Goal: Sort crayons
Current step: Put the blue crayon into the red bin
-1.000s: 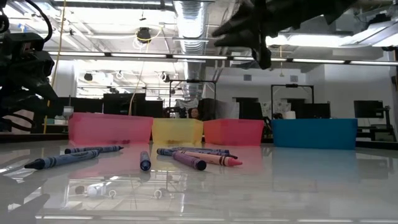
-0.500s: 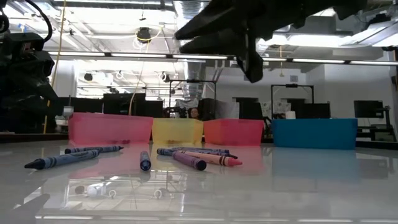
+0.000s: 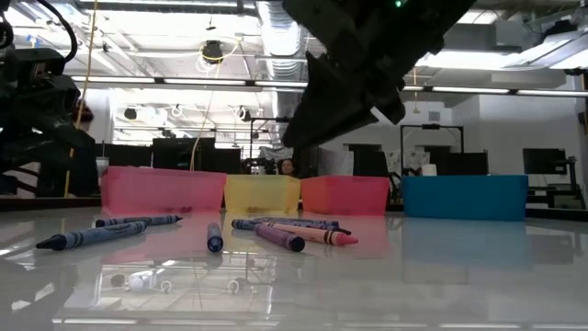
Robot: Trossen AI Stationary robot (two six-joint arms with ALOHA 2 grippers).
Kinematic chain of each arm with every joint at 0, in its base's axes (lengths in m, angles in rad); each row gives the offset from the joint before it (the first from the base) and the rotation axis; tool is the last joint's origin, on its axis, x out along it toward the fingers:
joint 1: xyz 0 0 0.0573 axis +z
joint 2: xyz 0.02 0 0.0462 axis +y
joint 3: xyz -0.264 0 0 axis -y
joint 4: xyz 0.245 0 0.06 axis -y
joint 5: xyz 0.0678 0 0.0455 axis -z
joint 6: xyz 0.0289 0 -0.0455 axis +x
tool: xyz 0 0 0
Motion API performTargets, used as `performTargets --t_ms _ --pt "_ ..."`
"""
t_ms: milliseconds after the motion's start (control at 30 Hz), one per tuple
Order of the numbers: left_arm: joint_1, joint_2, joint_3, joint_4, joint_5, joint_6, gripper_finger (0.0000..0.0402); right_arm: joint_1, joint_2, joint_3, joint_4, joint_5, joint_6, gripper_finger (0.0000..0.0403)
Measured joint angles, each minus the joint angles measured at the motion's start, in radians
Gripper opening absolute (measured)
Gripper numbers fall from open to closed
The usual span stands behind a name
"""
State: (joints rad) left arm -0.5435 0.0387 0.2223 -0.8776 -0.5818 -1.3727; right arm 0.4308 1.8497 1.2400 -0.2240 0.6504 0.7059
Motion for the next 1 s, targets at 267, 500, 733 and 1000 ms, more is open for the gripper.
performTargets --t_ms 267,500,733,1000 --pt "0.0 0.0 0.0 0.0 0.0 0.0 0.0165 -0.026 0.033 0.0 -0.041 -0.043 -0.055 0.0077" --pt "0.0 0.0 0.0 0.0 0.0 0.0 0.0165 -0.075 0.048 -0.001 -0.085 -0.123 -0.088 0.0077" --pt "0.0 0.0 0.0 0.0 -0.001 0.0 0.0165 -0.115 0.072 -0.002 -0.099 -0.201 -0.174 0.0077" --pt "0.0 0.0 0.0 -0.001 0.001 0.0 0.0165 -0.126 0.105 -0.005 -0.072 -0.243 -0.252 0.0077"
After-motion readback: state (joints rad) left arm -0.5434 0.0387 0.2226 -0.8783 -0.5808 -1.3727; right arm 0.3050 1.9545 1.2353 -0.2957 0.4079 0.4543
